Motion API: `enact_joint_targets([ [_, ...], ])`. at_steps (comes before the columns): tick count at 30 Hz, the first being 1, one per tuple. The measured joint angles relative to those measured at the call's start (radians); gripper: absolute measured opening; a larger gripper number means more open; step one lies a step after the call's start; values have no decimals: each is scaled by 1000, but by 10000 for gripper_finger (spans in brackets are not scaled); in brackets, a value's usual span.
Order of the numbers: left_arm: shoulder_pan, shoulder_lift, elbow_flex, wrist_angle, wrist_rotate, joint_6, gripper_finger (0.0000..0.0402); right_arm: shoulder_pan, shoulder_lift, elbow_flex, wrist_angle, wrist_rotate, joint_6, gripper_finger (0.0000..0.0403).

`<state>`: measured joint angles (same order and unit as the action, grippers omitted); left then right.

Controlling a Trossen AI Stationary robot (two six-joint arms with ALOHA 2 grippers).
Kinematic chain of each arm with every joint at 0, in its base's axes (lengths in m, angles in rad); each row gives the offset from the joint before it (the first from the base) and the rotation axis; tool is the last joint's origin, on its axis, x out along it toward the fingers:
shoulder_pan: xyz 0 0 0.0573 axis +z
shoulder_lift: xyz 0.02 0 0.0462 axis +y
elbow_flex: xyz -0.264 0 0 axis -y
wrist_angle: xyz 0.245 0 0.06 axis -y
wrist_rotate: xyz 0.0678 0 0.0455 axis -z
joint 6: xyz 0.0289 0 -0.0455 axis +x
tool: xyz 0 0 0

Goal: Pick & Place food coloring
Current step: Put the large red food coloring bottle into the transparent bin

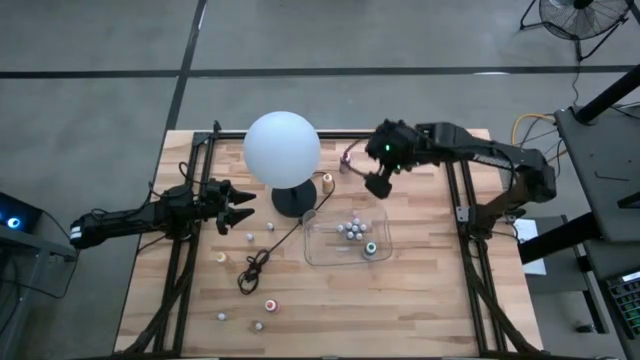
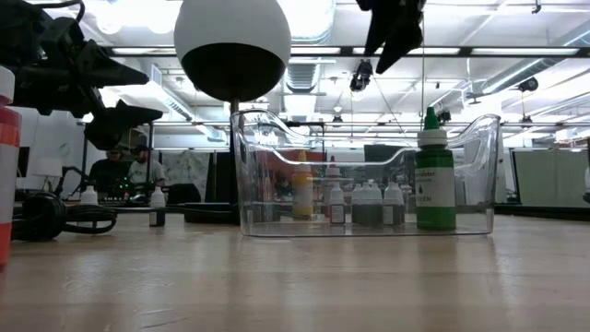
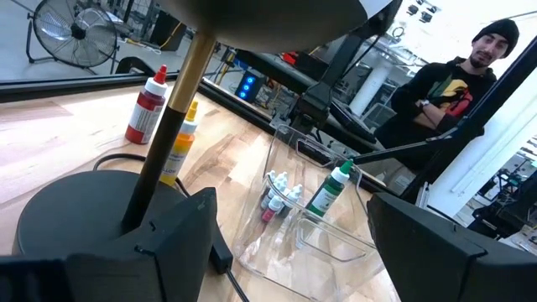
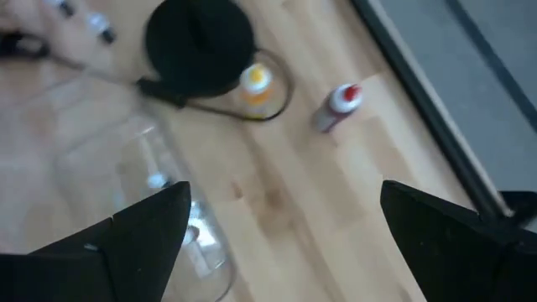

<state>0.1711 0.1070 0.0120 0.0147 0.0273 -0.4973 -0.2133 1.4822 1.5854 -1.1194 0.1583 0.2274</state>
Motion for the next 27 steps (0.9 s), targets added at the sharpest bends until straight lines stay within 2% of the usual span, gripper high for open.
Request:
enact_joint_targets([
  [8,0,0,0,0,0,0,279,-122,56,91,0,23,44,380],
  [18,0,0,0,0,0,0,279,-264,227,250,-6,26,95,380],
  [27,0,0,0,0,0,0,279,-330,409,342,-8,-58,81,380],
])
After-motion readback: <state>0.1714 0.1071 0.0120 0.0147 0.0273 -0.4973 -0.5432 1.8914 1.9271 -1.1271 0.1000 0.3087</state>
